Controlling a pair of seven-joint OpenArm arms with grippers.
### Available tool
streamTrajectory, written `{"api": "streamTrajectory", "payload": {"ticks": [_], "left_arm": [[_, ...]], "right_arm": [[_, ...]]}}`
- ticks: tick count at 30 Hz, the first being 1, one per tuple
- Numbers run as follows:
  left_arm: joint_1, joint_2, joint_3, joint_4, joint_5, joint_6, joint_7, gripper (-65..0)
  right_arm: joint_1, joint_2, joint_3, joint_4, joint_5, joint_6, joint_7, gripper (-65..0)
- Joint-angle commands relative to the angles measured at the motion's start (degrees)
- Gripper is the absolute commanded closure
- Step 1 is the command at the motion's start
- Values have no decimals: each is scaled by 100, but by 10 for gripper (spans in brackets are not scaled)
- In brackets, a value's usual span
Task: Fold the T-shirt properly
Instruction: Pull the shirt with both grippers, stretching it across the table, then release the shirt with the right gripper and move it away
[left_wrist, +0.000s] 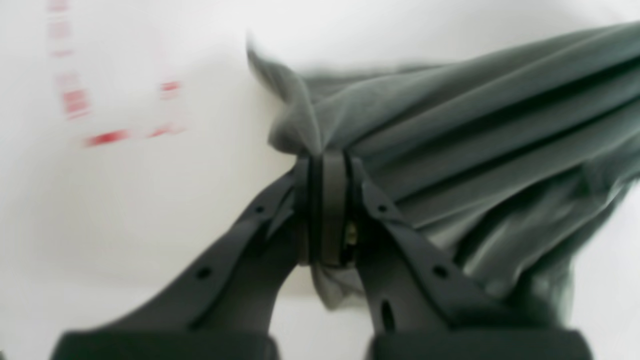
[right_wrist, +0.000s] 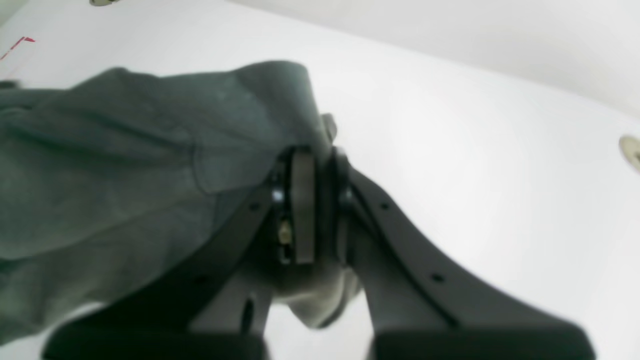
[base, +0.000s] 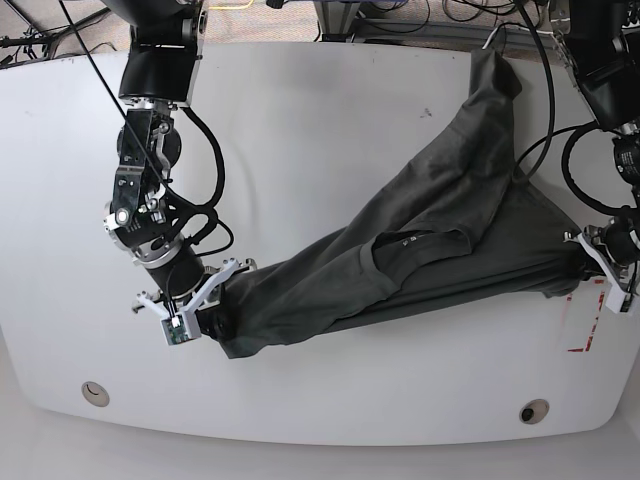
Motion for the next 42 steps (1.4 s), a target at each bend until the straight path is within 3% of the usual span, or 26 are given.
{"api": "streamTrajectory", "payload": {"ticks": [1,5,10,16,24,28,34,42], "left_arm": [[-130,-187,-295,464,281,51,216,0],[-166,-196,-585,956,281,51,498,0],[-324,-196,-796,1536,246,43,805,0],[-667,-187,-805,2099,246,34,946,0],[-1335,-187,-778,2389,246,34,1104,0],[-1519,-187,-778,2380,246,34,1210,0],[-1388,-187,-796,2398,246,25,1219,0],[-790,-196,-831,2407,246,25,1219,0]], "right_arm": [[459,166,80,-97,-155,-274,210,-2],[828,192,80,-369,-155,-256,210,-60],[1197,289,63,-571,-155,-247,210,-197],[1628,289,54,-650,-155,-247,210,-200],[2235,447,36,-1037,-147,-238,210,-133],[2279,456,36,-1090,-147,-238,201,-209],[1900,333,36,-1099,-147,-238,192,-396],[1320,-168,45,-1108,-147,-238,192,-415]]}}
